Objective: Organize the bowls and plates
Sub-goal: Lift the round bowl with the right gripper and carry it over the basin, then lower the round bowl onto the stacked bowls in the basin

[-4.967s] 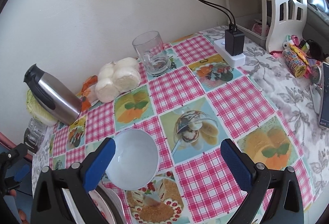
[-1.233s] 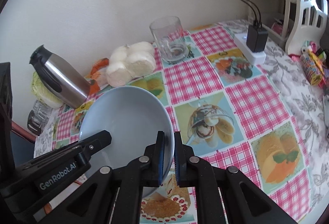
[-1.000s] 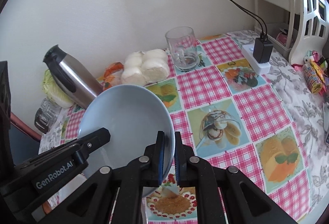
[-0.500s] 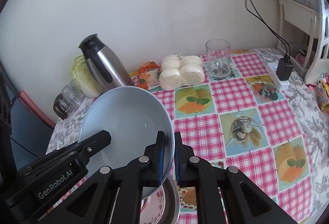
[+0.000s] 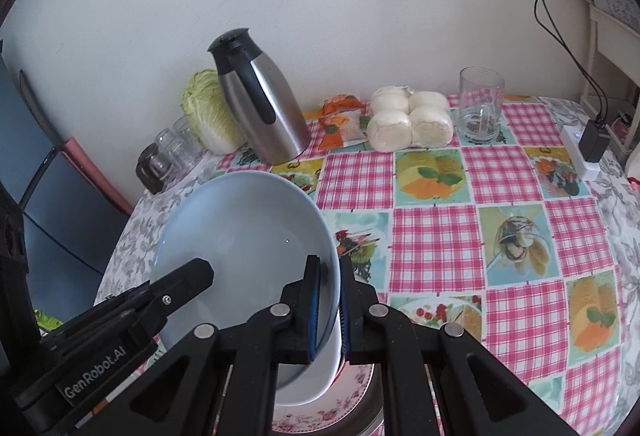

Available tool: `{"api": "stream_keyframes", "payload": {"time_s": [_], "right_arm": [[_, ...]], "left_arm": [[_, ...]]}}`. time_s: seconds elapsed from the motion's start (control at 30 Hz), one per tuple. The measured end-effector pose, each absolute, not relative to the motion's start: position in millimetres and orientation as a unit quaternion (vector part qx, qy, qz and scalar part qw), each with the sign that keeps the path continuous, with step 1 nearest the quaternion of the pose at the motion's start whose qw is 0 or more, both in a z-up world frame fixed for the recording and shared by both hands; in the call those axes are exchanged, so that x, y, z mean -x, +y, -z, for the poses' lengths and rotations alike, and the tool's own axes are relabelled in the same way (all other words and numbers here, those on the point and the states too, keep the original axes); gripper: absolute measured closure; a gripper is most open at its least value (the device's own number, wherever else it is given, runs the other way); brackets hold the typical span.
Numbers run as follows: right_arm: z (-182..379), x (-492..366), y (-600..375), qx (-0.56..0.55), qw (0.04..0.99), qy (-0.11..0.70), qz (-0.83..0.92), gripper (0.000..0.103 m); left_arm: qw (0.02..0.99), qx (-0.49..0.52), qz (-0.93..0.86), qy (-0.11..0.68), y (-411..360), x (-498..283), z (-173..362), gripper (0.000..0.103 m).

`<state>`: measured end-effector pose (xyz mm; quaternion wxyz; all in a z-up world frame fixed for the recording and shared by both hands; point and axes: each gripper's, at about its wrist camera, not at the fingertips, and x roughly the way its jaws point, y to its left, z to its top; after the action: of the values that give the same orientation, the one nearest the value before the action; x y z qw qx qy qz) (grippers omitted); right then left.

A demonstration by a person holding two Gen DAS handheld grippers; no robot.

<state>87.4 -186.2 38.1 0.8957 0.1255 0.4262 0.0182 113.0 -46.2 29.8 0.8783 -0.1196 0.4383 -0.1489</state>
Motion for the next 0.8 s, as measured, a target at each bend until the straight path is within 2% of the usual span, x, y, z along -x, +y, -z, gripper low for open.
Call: {"api": "stream_keyframes", "payload": {"time_s": [0.33,0.8], "right_arm": [[-15.8,-90.0,-170.2,-0.078,0.883,0.464,-0.008,0.09],[2.0,-96.7,-160.5,-0.042,0.868,0.494,-0.01,0.084]], "left_arm": [[0.86,0.149,0.154,0.464,-31.0,-102.3,2.8,0.086],[0.857,0.162,0.144,0.467,-24.6,-103.1,12.2,0.086]]}}
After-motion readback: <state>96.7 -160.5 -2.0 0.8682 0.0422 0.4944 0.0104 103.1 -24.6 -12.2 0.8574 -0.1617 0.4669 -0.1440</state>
